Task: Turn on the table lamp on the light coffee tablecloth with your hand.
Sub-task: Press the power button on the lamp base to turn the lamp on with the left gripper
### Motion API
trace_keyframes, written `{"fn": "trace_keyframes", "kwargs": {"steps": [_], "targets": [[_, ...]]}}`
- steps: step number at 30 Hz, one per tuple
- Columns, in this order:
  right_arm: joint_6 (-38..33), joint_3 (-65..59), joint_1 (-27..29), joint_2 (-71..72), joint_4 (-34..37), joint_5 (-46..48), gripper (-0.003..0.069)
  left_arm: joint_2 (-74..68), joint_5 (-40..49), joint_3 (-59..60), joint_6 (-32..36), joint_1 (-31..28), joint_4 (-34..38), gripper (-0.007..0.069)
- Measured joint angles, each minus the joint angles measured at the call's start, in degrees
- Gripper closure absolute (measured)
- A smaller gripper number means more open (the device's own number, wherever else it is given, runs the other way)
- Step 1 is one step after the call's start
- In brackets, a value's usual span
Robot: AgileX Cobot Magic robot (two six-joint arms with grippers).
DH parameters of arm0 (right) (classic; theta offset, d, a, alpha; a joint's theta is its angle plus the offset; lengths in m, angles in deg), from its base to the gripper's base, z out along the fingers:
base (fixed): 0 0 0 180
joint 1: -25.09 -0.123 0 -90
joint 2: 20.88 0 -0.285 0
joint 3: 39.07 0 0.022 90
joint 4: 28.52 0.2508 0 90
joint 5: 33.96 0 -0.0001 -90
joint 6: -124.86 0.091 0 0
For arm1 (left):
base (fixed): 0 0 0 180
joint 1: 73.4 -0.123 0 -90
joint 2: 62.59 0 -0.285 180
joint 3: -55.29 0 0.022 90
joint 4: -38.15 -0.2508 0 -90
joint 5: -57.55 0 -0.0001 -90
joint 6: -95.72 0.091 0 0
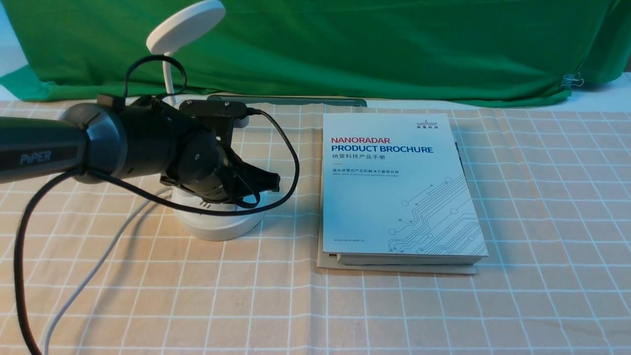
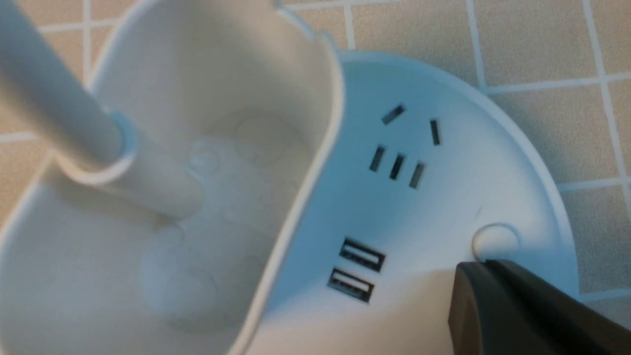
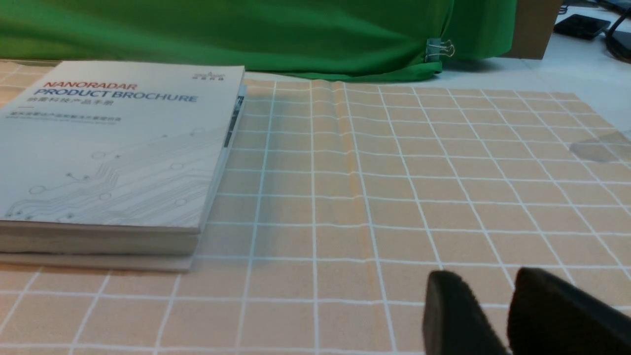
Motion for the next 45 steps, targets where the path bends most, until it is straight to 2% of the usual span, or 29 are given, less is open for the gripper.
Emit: {"fn": "trace_keyframes", "kwargs": {"steps": [18, 45], "targets": [[0.0, 0.0, 0.0, 0.0, 0.0, -0.07, 0.0418, -0.59, -7.79, 0.09, -0.91, 0.0, 0.13, 0.0622], [0.0, 0.0, 0.0, 0.0, 0.0, 0.0, 0.0418, -0.66, -7.21, 0.48, -1.67, 0.0, 0.97, 0.0622]]}}
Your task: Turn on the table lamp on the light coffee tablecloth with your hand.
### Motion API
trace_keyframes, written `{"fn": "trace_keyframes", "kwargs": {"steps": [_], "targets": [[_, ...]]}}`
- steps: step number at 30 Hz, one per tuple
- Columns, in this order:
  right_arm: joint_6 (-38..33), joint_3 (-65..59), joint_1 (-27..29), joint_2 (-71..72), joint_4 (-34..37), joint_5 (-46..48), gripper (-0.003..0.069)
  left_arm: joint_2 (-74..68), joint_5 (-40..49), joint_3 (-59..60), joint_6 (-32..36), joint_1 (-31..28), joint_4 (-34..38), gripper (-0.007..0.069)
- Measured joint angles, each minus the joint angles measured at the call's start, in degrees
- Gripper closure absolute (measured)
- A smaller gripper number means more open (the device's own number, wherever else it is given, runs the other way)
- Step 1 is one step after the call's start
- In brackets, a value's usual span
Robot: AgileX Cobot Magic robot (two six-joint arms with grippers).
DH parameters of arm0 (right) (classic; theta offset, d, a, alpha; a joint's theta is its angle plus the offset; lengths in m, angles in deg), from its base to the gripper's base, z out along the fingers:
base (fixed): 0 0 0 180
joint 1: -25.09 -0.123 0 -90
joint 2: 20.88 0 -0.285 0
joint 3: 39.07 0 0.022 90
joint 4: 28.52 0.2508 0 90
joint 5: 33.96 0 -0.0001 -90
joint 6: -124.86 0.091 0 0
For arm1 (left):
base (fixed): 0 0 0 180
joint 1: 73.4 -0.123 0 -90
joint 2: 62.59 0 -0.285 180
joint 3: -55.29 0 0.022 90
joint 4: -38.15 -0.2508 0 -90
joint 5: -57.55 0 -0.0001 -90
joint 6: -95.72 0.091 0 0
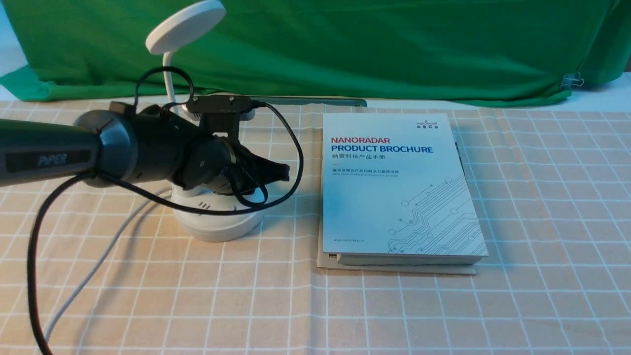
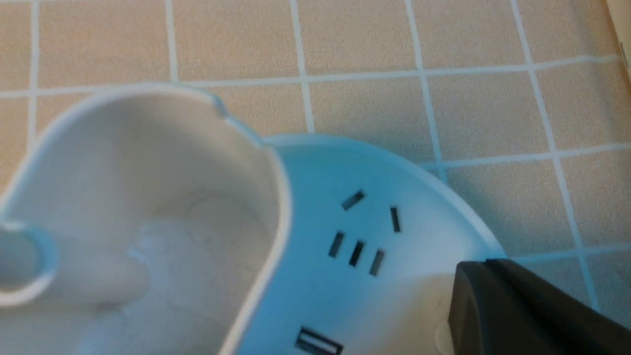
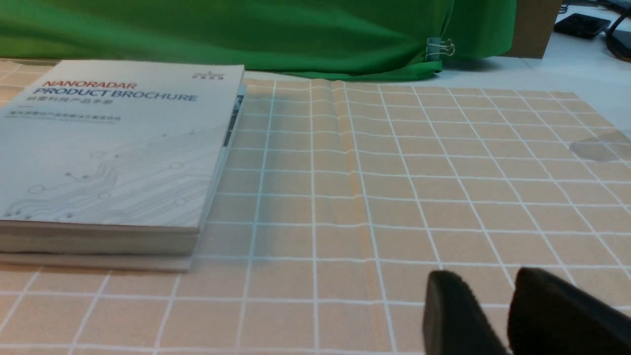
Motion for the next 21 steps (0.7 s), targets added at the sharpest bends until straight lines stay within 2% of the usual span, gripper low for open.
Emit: {"fn": "trace_keyframes", "kwargs": {"steps": [4, 8, 14, 19, 21], "targets": [[0.0, 0.0, 0.0, 0.0, 0.0, 0.0, 0.0418, 5.02, 1.62, 0.56, 0.7, 0.74, 2.8, 0.0622], [0.0, 0.0, 0.0, 0.0, 0.0, 0.0, 0.0418, 11.34, 3.23, 1.55, 5.37, 3.69, 7.12, 0.0622], [0.0, 0.0, 0.0, 0.0, 0.0, 0.0, 0.0418, 23.89, 1.2, 14.88, 8.7, 14.06, 12.21, 0.0622], [0.0, 0.0, 0.0, 0.0, 0.0, -0.02, 0.0418, 39.78, -6.79, 25.54, 8.9, 24.97, 12.74, 0.0622], [0.0, 0.0, 0.0, 0.0, 0.0, -0.03, 0.0418, 42.89, -8.08, 26.37, 8.96, 26.27, 12.54, 0.0622]]}}
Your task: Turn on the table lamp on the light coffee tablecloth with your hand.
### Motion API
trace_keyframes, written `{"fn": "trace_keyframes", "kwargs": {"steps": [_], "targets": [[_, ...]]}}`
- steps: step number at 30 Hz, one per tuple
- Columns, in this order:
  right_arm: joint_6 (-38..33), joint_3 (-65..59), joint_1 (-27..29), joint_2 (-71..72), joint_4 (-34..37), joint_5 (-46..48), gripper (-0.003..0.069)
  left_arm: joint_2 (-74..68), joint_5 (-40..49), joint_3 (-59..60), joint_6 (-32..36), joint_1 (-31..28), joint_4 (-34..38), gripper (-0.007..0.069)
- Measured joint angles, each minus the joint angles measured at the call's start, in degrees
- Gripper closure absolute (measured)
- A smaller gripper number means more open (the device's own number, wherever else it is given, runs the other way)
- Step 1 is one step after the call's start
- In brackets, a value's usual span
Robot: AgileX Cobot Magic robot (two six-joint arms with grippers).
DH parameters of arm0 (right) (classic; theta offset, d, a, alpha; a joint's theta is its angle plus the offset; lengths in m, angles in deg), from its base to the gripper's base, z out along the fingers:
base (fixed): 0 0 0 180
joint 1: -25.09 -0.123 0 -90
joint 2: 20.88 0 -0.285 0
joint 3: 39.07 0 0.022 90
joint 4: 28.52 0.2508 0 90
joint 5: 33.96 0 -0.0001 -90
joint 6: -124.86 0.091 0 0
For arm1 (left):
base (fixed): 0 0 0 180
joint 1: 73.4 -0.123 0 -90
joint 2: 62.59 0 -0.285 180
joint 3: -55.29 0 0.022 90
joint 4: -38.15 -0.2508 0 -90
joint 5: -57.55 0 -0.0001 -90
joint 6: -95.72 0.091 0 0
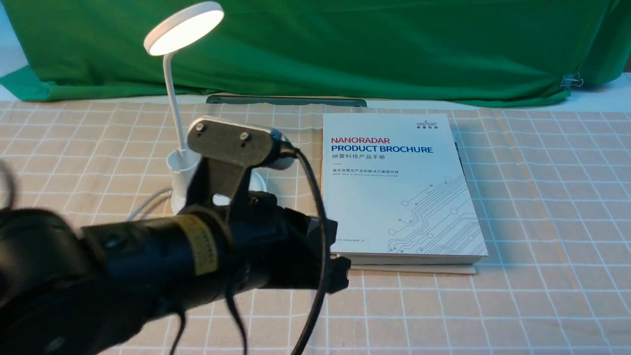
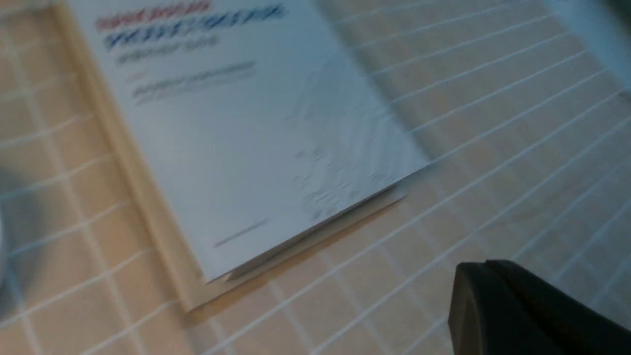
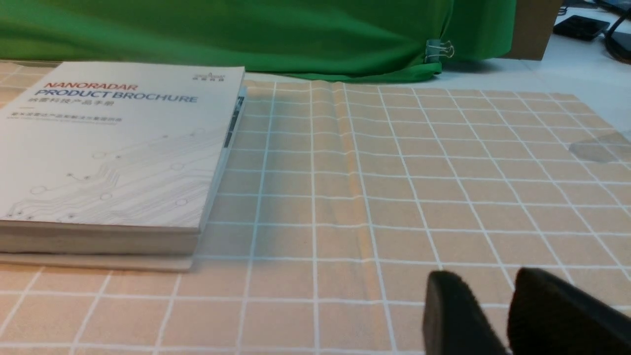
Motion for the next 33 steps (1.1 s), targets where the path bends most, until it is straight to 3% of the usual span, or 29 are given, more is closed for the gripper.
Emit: {"fn": "trace_keyframes", "kwargs": {"steps": [4, 14, 21, 25, 27, 33], "targets": [[0.0, 0.0, 0.0, 0.0, 0.0, 0.0, 0.0418, 11.74, -1.51, 1.78, 0.07, 3.89, -2.53, 0.0622], [0.0, 0.0, 0.0, 0.0, 0.0, 0.0, 0.0418, 21.85, -0.46, 2.2, 0.07, 4.02, -3.3, 0.0622], [0.0, 0.0, 0.0, 0.0, 0.0, 0.0, 0.0418, 27.51, -4.75, 4.04, 7.72, 3.72, -15.23, 0.0622], [0.0, 0.0, 0.0, 0.0, 0.0, 0.0, 0.0418, 33.89, -3.91, 10.88, 9.01, -2.77, -15.64, 0.0622], [0.0, 0.0, 0.0, 0.0, 0.0, 0.0, 0.0418, 38.7, -4.75, 16.8, 9.06, -9.2, -15.25, 0.0622], [0.0, 0.0, 0.0, 0.0, 0.0, 0.0, 0.0418, 52.15, -18.01, 32.77, 9.16, -27.55, -15.01, 0.0622]]}}
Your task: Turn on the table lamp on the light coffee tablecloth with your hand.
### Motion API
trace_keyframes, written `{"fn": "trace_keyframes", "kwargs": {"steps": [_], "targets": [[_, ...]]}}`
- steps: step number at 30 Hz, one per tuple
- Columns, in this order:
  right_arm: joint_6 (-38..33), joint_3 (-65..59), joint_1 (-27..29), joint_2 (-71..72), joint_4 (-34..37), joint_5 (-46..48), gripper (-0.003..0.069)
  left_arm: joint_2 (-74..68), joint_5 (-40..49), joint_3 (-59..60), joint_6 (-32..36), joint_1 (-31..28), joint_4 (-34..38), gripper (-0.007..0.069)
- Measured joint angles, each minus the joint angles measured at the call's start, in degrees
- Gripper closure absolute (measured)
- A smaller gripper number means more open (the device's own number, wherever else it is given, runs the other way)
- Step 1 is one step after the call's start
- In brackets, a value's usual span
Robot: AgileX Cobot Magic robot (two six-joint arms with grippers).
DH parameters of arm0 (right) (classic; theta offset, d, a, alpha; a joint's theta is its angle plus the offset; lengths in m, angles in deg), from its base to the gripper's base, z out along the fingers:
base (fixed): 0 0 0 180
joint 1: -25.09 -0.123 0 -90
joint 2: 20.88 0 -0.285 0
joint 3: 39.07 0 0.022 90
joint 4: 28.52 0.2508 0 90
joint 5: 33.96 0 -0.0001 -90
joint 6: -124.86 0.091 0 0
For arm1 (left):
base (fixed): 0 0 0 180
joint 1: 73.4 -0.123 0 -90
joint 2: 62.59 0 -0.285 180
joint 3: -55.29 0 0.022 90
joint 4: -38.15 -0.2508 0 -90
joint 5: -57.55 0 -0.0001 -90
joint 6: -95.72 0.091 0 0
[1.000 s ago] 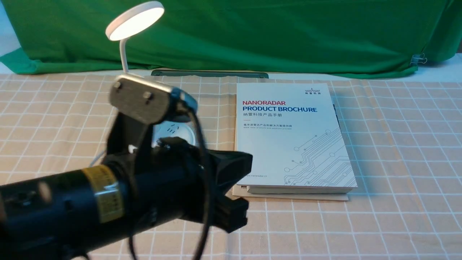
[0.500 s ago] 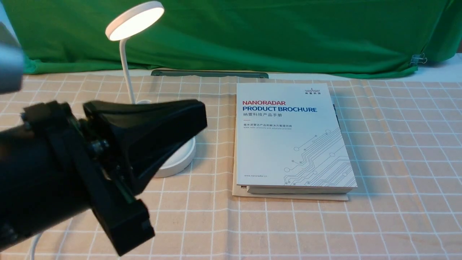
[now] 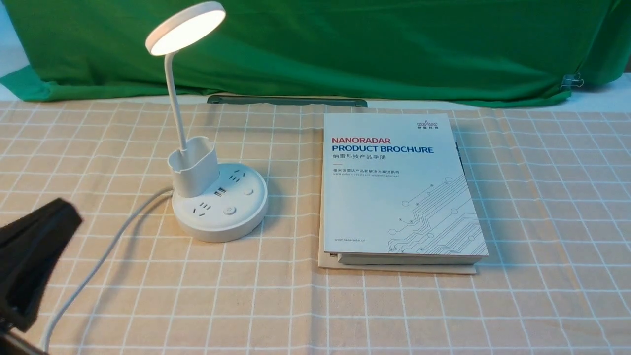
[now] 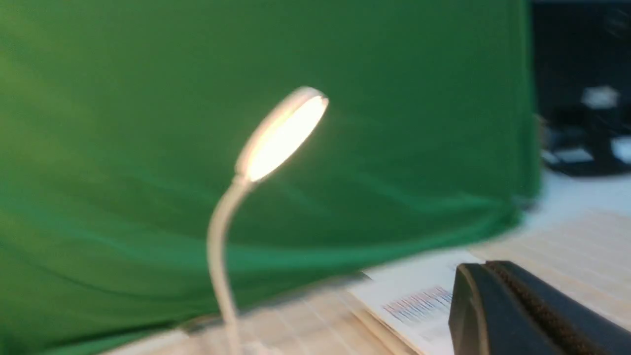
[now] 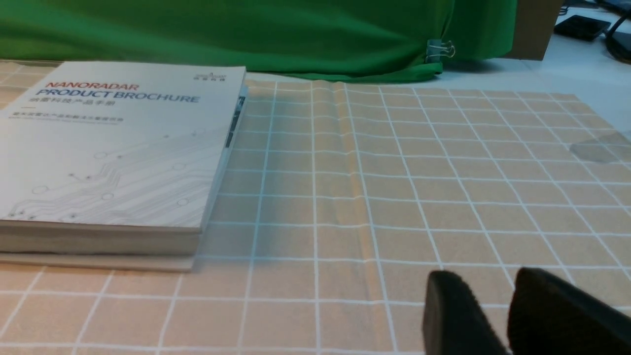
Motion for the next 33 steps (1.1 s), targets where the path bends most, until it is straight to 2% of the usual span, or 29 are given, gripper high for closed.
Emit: {"fn": "trace_keyframes", "kwargs": {"steps": [1, 3, 10, 14, 17, 19, 20, 23, 33], "targets": [[0.0, 0.0, 0.0, 0.0, 0.0, 0.0, 0.0418, 0.45, -0.96, 0.44, 0.0, -0.57, 0.0, 0.0622], [0.0, 0.0, 0.0, 0.0, 0.0, 0.0, 0.0418, 6.72, -5.05, 5.17, -0.05, -7.32, 0.0, 0.0622], [0.0, 0.0, 0.0, 0.0, 0.0, -0.07, 0.0418, 14.54, -6.19, 9.48, -1.44, -15.81, 0.91, 0.0622], [0.0, 0.0, 0.0, 0.0, 0.0, -0.07, 0.0418, 14.62, 0.33, 9.48, -1.78, -17.27, 1.54, 0.0622], [0.0, 0.0, 0.0, 0.0, 0.0, 0.0, 0.0418, 14.76, 10.17, 9.49, -1.24, -17.45, 4.65, 0.0622], [0.0, 0.0, 0.0, 0.0, 0.0, 0.0, 0.0418, 14.79, 13.26, 9.49, -0.19, -17.5, 7.03, 0.0622], [0.0, 0.0, 0.0, 0.0, 0.0, 0.0, 0.0418, 14.79, 18.19, 9.49, 2.31, -17.5, 10.06, 0.0622], [0.0, 0.0, 0.0, 0.0, 0.0, 0.0, 0.0418, 14.79, 25.56, 9.61, 7.26, -17.5, 14.0, 0.0622], [0.0, 0.0, 0.0, 0.0, 0.0, 0.0, 0.0418, 14.9, 26.3, 9.61, 9.24, -17.5, 15.24, 0.0622]]}}
